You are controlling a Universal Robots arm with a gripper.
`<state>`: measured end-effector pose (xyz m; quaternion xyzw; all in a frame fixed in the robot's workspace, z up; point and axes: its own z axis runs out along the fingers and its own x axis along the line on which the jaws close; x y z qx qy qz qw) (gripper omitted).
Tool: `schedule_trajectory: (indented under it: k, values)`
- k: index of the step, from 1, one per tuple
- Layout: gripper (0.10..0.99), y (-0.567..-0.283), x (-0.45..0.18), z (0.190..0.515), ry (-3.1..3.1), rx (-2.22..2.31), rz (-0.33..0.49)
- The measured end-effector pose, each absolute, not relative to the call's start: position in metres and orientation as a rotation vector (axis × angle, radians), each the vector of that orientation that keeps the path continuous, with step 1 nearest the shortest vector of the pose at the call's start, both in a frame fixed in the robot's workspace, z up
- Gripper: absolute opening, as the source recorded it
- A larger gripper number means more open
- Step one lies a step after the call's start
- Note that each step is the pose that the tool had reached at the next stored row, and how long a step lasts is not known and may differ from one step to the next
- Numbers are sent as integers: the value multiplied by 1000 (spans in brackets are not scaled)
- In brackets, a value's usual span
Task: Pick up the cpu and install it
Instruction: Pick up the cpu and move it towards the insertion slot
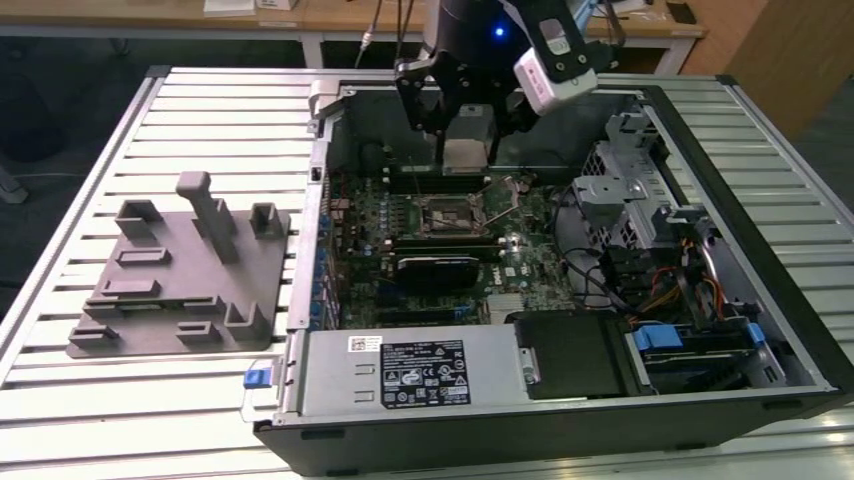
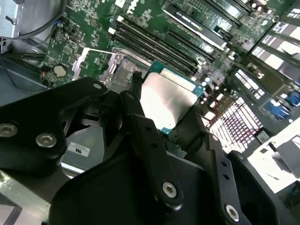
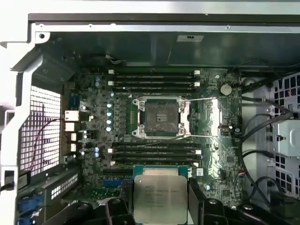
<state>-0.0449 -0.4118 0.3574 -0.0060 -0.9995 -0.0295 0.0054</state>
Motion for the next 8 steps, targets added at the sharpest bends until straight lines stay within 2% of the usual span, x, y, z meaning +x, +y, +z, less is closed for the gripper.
schedule_trajectory:
  k: [8]
  values:
    - [545,-403,-44,343,-3129,-19,-93]
